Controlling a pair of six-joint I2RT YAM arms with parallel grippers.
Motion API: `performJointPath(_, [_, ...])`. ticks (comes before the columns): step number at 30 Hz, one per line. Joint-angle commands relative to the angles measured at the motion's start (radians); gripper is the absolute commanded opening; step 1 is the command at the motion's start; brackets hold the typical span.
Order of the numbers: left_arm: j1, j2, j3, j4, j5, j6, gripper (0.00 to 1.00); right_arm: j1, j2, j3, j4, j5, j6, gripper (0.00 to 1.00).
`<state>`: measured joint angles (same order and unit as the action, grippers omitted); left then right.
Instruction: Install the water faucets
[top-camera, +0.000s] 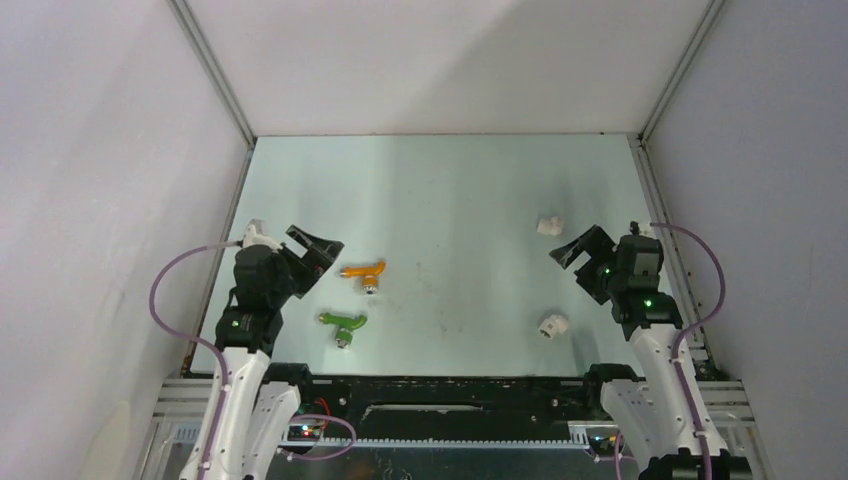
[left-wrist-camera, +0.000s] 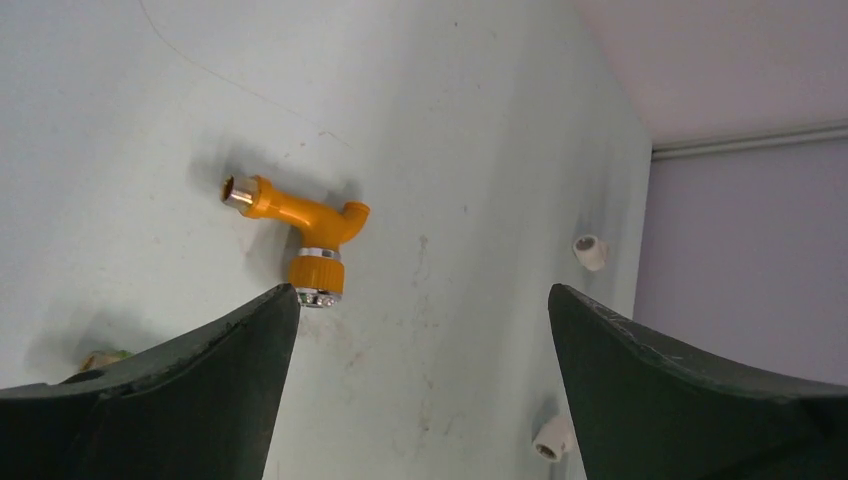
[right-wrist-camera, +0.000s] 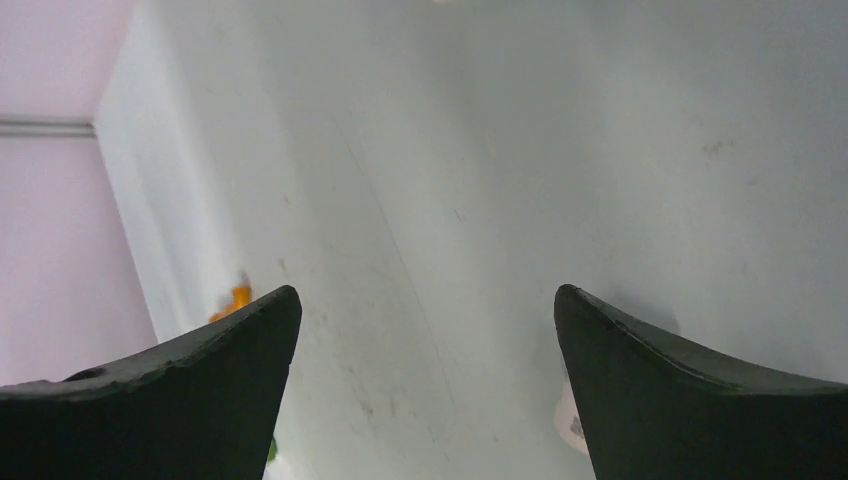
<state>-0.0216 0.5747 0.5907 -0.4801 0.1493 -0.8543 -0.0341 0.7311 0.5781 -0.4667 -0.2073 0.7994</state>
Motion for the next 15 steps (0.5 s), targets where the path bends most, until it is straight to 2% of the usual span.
performJointPath(1, [0.006, 0.062, -0.031, 0.087, 0.126, -0.052, 1.00, 0.030, 0.067, 0.021, -0.103, -0.025, -0.009, 0.99])
performJointPath(4, [-0.023, 0.074, -0.090, 0.169, 0.200, -0.089, 1.00, 0.074, 0.159, 0.044, -0.156, -0.034, -0.046, 0.99])
performJointPath(7, [-0.101, 0.075, -0.143, 0.268, 0.224, -0.122, 1.00, 0.088, 0.241, 0.093, -0.241, -0.014, -0.096, 0.99])
performJointPath(11, [-0.264, 0.139, -0.143, 0.313, 0.180, -0.130, 1.00, 0.087, 0.282, 0.153, -0.364, 0.062, -0.156, 0.99])
performJointPath(15, [-0.432, 0.245, -0.094, 0.297, 0.114, -0.101, 0.99, 0.070, 0.247, 0.163, -0.452, 0.096, -0.188, 0.99])
